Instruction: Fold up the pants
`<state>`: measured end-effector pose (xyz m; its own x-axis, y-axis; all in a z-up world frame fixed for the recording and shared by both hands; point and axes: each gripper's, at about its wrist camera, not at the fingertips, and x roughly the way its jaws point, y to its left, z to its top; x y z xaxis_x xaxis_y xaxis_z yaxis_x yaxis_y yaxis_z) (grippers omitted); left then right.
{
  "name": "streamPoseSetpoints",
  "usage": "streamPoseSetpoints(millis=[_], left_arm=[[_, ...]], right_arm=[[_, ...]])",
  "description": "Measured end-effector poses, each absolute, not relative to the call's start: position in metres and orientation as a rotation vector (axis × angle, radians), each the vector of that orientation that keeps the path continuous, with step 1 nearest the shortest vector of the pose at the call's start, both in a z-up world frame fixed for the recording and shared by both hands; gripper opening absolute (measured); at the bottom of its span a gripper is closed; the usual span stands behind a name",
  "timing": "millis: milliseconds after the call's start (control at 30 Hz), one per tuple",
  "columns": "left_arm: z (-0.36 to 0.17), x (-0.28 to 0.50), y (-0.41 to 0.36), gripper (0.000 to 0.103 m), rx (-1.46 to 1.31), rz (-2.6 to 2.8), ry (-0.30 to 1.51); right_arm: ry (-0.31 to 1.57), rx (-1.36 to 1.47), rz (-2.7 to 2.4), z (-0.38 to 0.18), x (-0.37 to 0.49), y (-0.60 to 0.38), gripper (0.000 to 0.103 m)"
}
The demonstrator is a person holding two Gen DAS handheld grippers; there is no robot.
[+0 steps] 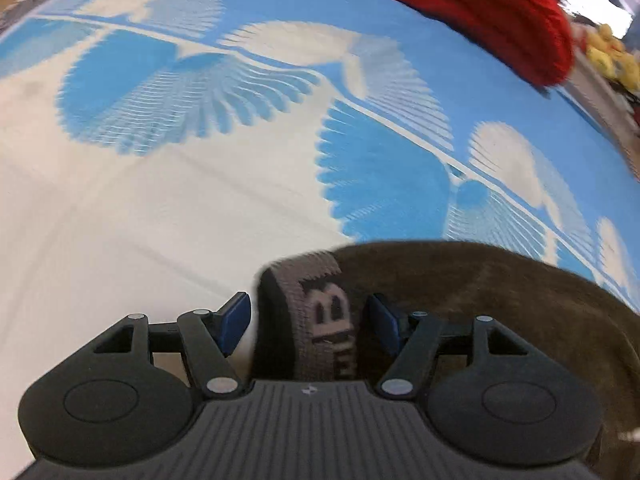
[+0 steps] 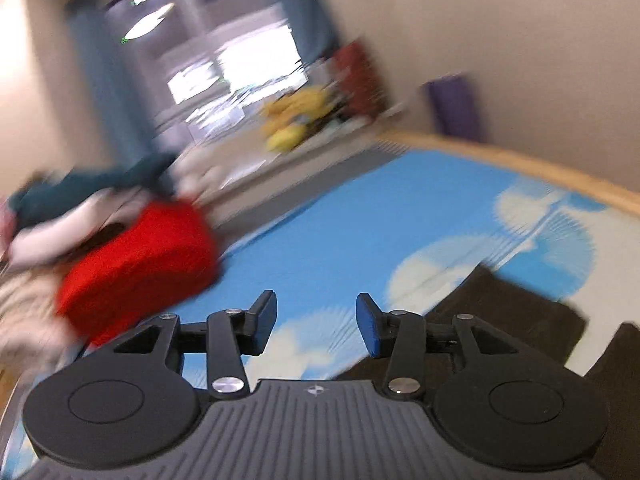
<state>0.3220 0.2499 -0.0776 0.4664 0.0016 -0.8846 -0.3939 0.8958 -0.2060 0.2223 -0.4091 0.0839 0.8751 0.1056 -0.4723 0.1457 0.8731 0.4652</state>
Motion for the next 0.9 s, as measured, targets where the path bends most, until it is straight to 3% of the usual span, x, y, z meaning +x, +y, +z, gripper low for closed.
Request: streamPoseSetpoints(millis=[100, 167, 300, 433, 633, 700, 767, 900], left_arm=[[-0.082, 0.323, 0.241, 0.072, -0.326, 0.218, 1.042], [-0.083, 0.321, 0.235, 0.046, -0.247, 0.204, 1.024], [-0.066, 0.313, 0.218, 0.04, -0.12, 0.208, 0.935], [-0.061, 0.312, 0.212, 0.054, -0.114, 0.277, 1.01], [-0.004, 0.277, 0.225, 0.054, -0.201, 0.397, 1.051], [0.019, 0.255, 0.221, 0.058, -0.188, 0.335, 1.051], [0.033, 0.229, 0.211, 0.072, -0.131, 0.269, 1.049], [0.029, 0.165, 0.192, 0.076, -0.067, 0.14, 1.073]], right_arm=[[0.574, 0.473, 0.047, 0.073, 0.199, -0.393, 0.047], [0.593, 0.413, 0.077, 0.06, 0.183, -0.383, 0.047], [0.694, 0.288, 0.02, 0.032, 0.181, -0.361, 0.047], [0.665, 0.215, 0.015, 0.034, 0.179, -0.347, 0.045], [0.681, 0.251, 0.03, 0.032, 0.179, -0.35, 0.045], [0.654, 0.258, 0.038, 0.038, 0.179, -0.352, 0.045], [0.615, 0.266, 0.042, 0.045, 0.174, -0.353, 0.045], [0.556, 0.247, 0.087, 0.066, 0.154, -0.359, 0.046]])
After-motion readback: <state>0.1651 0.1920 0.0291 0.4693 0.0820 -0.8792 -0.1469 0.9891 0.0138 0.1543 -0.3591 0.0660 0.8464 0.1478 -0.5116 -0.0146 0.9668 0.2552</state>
